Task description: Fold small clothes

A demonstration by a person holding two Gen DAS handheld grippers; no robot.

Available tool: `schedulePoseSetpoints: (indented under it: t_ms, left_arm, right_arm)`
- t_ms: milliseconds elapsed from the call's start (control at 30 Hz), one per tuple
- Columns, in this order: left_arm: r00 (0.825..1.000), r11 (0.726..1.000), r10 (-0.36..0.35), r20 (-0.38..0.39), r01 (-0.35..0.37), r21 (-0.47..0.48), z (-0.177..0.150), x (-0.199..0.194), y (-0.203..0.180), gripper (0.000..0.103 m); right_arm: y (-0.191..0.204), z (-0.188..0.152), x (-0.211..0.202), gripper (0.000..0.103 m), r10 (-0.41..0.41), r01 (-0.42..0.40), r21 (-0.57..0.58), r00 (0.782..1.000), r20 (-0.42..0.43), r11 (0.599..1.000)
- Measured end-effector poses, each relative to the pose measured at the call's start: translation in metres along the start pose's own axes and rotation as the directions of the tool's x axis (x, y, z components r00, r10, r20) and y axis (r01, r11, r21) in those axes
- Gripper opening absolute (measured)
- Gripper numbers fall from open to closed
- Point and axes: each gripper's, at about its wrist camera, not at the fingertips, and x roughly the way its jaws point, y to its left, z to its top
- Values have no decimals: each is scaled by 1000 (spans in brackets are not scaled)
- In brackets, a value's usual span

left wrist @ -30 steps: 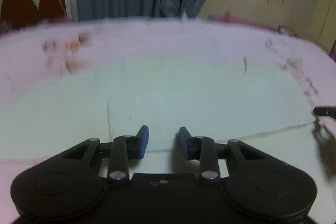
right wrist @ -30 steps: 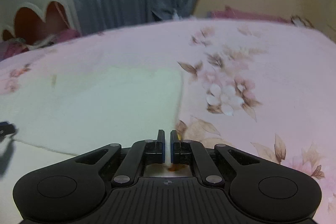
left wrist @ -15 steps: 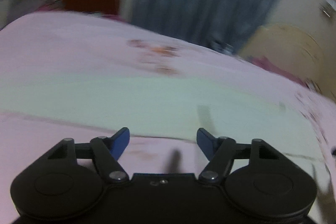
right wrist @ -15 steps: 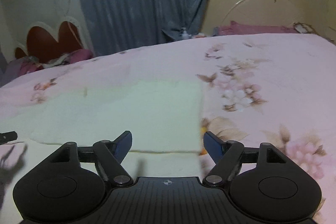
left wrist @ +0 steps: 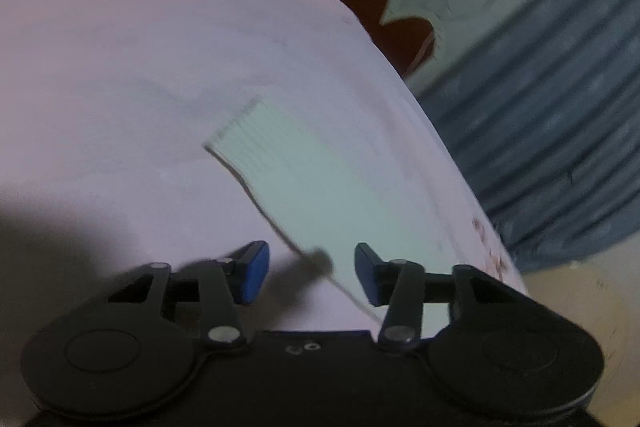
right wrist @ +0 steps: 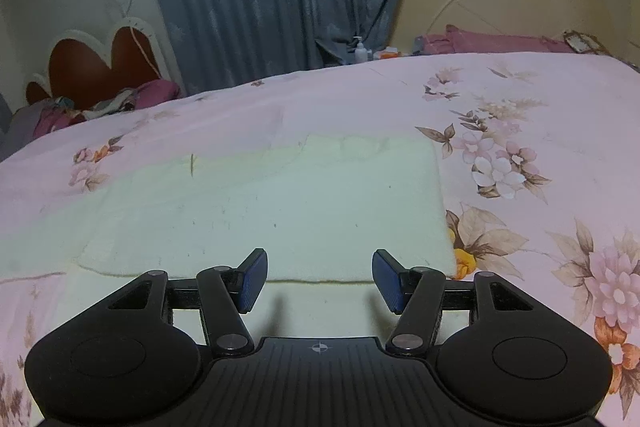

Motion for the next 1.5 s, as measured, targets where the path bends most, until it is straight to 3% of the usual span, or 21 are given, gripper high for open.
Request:
schedulePoseSetpoints:
  t_ms: [100,333,400,433,533,633,800,933,1133,1233,1333,1400,1433,1467,1500]
  left_arm:
    - [1000,998,-3,8,3,-63,8,9,9,31]
    - [1000,995,-6,27,9,-98,16,19,15,30]
    - [1000,995,-7,29,10,-99,24,27,17,23]
    - [1000,997,2,23,0,-75,26,29,13,1]
    - [999,999,-39,22,38,15,23,15,-8,3]
    - [994,982,-108,14,104,155,10,7,-50,3]
    - [968,903,-230,-97,249,350,-37,14,-142,3]
    - [940,810,-263,-217,338,479,-96,23,-211,3]
    - [891,685,-253,-376,439,581,-192,29,-283,3]
    - [876,623,-218,-430,464,630,-239,24,-305,3]
    - [853,588,-167,-495,489,645,-277,37,-322,4]
    - [830,569,-133,-542,512,644,-301,44,-328,15]
    - [816,564,-121,-565,525,637,-310,48,-328,31]
    - [812,558,-132,-568,535,635,-315,51,-328,44]
    - [813,550,-150,-562,541,636,-318,45,-329,49]
  right_arm:
    - [4,4,0,59,-13,13,-5,1000,3,1000]
    - [4,6,4,59,-37,37,-4,999,-8,999]
    - [2,6,4,59,-36,36,3,999,-10,999]
    - [1,6,4,59,-35,35,5,999,-9,999]
    - [-1,6,1,59,-30,30,10,1000,-9,999]
    - [-7,6,-1,59,-32,32,18,1000,0,999]
    - [-22,5,-6,59,-32,32,49,999,7,998]
    - [-36,4,-13,59,-32,31,77,999,18,997]
    - [-64,2,-27,59,-44,39,130,999,31,991]
    - [-78,0,-34,59,-48,42,151,998,36,988]
    - [-90,-2,-41,59,-52,45,170,998,37,984]
    - [-97,-3,-45,59,-51,44,184,998,34,982]
    - [-101,-3,-47,59,-46,38,194,998,34,980]
    - [-105,-3,-49,59,-34,26,207,999,33,978]
    - [-108,-3,-50,59,-22,15,215,999,31,976]
